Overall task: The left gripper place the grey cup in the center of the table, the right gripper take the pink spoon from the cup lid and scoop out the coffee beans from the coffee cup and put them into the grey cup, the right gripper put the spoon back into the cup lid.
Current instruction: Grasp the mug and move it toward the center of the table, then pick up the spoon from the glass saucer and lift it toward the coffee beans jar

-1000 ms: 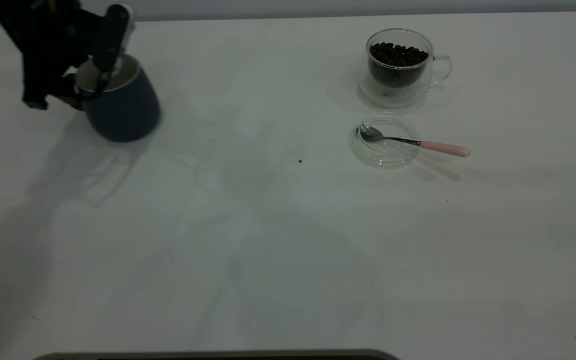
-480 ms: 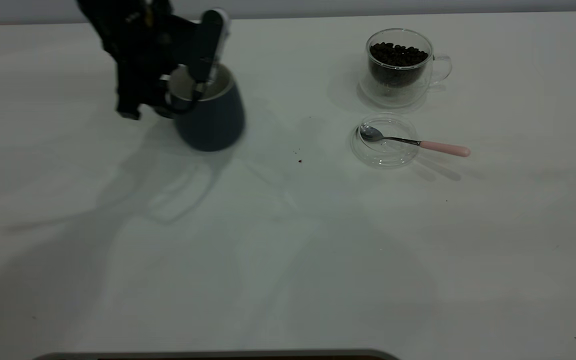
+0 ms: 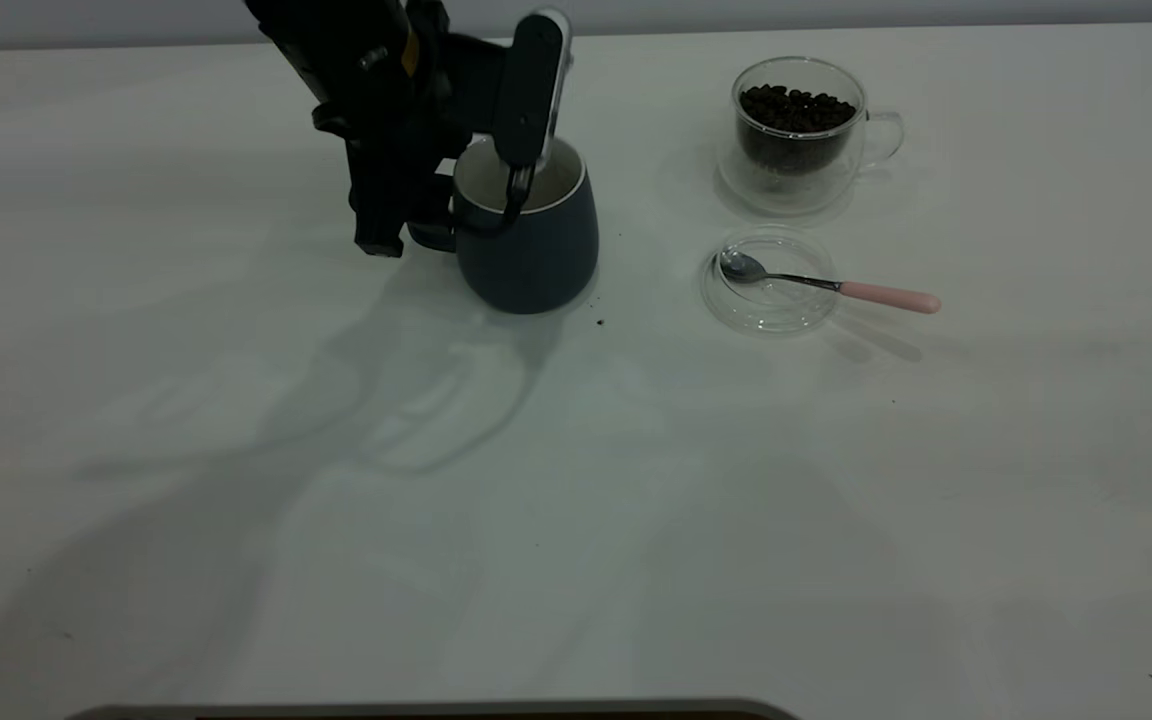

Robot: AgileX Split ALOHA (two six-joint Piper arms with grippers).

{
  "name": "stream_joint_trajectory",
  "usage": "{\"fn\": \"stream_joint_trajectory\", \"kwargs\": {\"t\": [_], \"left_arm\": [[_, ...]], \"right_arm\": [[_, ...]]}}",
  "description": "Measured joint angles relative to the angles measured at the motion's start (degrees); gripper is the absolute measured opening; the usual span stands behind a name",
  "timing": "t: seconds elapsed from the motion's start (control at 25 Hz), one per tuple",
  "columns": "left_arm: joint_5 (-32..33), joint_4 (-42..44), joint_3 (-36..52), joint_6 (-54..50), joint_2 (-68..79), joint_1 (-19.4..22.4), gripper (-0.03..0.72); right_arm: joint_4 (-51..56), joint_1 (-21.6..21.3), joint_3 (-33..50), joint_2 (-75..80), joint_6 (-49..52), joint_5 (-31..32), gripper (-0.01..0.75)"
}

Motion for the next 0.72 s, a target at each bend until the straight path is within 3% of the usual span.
{"fn": "stream_joint_trajectory", "kwargs": {"t": [0.24, 0.6, 0.72], "left_arm": [[9.92, -0.06, 0.0, -15.76, -9.61, 1.47, 0.565], [34.62, -0.71, 0.0, -44.28, -24.43, 8.68, 0.565], [42.92, -1.06, 0.0, -48.96, -29.79, 10.9, 0.565]], "right_arm": [[0.0, 0.0, 0.0, 0.0, 0.0, 0.0, 0.531], [0.0, 0.0, 0.0, -0.26, 0.0, 0.0, 0.531], [0.0, 0.0, 0.0, -0.26, 0.0, 0.0, 0.531]]}}
